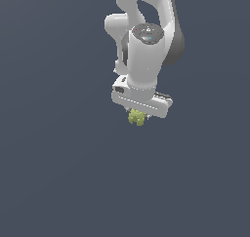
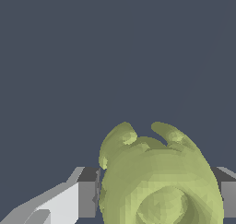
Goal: Pick up the object and move it to a goal position.
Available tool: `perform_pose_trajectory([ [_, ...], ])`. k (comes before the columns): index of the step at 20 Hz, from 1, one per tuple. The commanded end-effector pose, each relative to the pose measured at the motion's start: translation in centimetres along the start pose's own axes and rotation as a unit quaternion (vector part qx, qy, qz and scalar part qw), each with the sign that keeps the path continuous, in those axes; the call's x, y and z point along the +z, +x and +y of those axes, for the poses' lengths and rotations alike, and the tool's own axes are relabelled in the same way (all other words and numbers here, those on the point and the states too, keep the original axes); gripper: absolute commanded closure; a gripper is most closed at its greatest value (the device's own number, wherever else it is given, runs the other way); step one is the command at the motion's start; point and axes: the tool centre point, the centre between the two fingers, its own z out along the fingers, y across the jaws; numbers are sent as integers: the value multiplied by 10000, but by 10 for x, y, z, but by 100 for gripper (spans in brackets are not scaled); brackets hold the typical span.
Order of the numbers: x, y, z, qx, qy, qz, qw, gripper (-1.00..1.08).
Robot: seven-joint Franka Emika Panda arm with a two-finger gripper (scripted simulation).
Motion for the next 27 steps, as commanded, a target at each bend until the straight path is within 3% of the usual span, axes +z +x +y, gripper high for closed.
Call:
perform_pose_trajectory([
  [1,-30,3,5,0,-2,-3,10000,108],
  [14,-149,20,22,2,-4,-2,10000,108],
  [27,-178,27,25,-1,-6,-2,10000,108],
])
